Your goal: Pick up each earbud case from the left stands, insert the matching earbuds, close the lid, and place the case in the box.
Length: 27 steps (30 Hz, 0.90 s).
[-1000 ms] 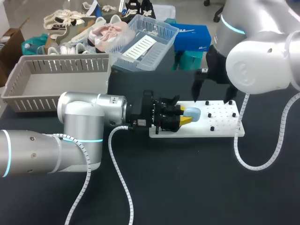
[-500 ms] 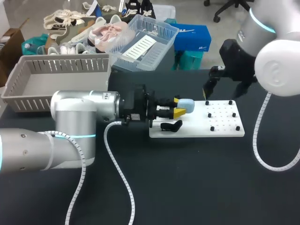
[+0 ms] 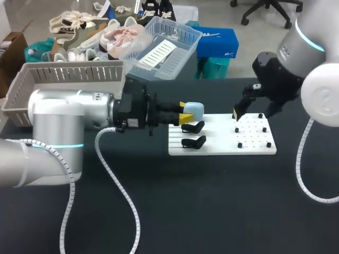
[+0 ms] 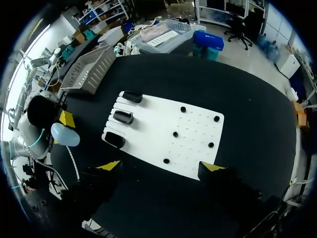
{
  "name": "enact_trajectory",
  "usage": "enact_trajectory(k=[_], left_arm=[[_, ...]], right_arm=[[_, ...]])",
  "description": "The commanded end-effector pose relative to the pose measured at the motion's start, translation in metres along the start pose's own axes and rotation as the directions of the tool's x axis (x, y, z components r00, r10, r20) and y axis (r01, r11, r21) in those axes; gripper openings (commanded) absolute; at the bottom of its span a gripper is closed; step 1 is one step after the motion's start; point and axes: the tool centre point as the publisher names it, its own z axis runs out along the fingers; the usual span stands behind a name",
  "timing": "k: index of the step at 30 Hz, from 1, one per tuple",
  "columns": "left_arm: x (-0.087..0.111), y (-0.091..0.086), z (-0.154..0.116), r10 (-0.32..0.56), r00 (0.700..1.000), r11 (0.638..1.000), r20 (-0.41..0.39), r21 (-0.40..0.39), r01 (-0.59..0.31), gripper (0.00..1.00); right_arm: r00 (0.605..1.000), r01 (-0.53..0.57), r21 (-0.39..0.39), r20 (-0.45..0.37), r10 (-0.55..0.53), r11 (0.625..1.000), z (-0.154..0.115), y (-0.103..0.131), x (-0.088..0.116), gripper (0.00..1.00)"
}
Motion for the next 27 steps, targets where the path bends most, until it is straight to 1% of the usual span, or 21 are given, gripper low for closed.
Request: enact_trajectory(k=[1,3,7,10,15,17,20,21,26,27], left_arm=[[-0.007,-0.01,-0.024,-0.013,0.999,0.995,-0.051,-0.1,0.008,0.0],[-0.007,-0.008,-0.035,-0.036,0.998,0.991,-0.044,-0.131,0.03,0.0],[-0.01,-0.005,-0.061,-0.073,0.994,0.979,-0.077,-0.197,0.057,0.0],[-0.015,-0.004,-0.079,-0.09,0.99,0.968,-0.105,-0.241,0.062,0.0],[-0.021,0.003,-0.112,-0.133,0.982,0.943,-0.135,-0.324,0.083,0.0],[-0.021,0.006,-0.124,-0.159,0.973,0.929,-0.167,-0.358,0.091,0.0],[-0.023,0.011,-0.14,-0.194,0.963,0.917,-0.188,-0.384,0.11,0.0],[-0.023,0.013,-0.145,-0.207,0.961,0.913,-0.181,-0.389,0.123,0.0],[-0.023,0.026,-0.162,-0.25,0.94,0.9,-0.233,-0.414,0.137,0.0],[-0.021,0.029,-0.167,-0.259,0.936,0.893,-0.24,-0.429,0.137,0.0]], right_arm=[[0.999,0.003,-0.035,0.047,-0.001,0.999,-0.005,-0.014,0.002,1.0],[0.999,0.009,-0.037,0.052,-0.007,0.999,-0.006,-0.015,0.001,1.0],[0.995,0.019,-0.009,0.098,-0.018,1.0,-0.006,-0.016,0.0,1.0],[0.993,0.028,-0.024,0.114,-0.025,0.999,-0.006,-0.017,-0.001,1.0],[0.993,0.028,-0.024,0.114,-0.025,0.999,-0.006,-0.017,-0.001,1.0],[0.993,0.028,-0.024,0.114,-0.025,0.999,-0.006,-0.017,-0.001,1.0],[0.993,0.028,-0.024,0.114,-0.025,0.999,-0.006,-0.017,-0.001,1.0],[0.993,0.028,-0.024,0.114,-0.025,0.999,-0.006,-0.017,-0.001,1.0],[0.993,0.028,-0.024,0.114,-0.025,0.999,-0.006,-0.017,-0.001,1.0],[0.993,0.028,-0.024,0.114,-0.025,0.999,-0.006,-0.017,-0.001,1.0]])
